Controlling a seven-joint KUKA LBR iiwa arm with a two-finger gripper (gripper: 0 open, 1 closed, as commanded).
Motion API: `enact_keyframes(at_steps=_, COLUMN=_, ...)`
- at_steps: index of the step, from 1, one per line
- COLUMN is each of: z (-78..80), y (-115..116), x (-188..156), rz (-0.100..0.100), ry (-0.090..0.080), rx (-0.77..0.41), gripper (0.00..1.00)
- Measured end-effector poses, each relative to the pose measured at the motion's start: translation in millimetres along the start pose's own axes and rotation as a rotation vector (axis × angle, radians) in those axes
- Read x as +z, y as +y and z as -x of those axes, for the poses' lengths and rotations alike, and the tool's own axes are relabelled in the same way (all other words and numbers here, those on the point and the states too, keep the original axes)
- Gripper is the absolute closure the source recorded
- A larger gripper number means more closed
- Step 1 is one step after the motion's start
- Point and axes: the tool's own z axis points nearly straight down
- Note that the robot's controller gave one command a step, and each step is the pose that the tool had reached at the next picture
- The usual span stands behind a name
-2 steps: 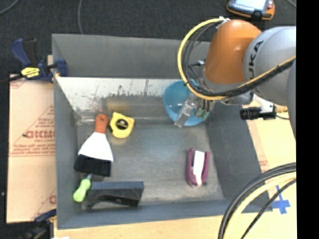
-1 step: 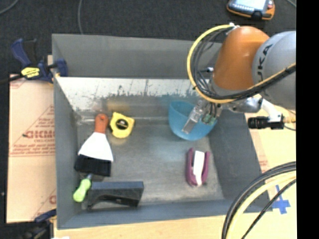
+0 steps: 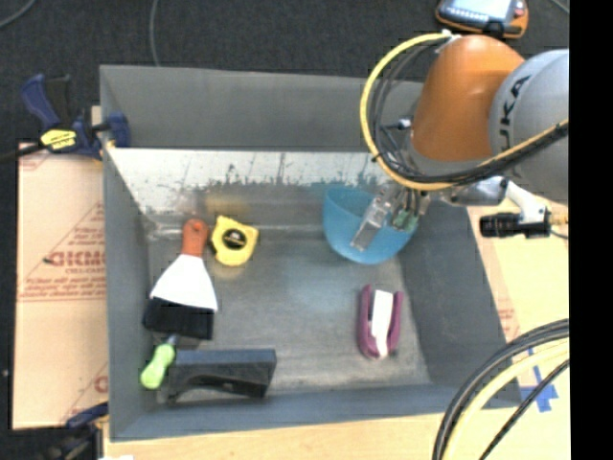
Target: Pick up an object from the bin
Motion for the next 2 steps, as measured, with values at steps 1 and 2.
enact_keyframes(at_steps=1, z=5.6, y=3.3, x=-28.1, rz=0.009, ry=-0.014, rx=-0.045, gripper=1.00)
enact_keyframes(at_steps=2, z=9.4, y=-65.9, x=75.7, rz=0.002, ry=-0.008, rx=-0.189, gripper=1.00)
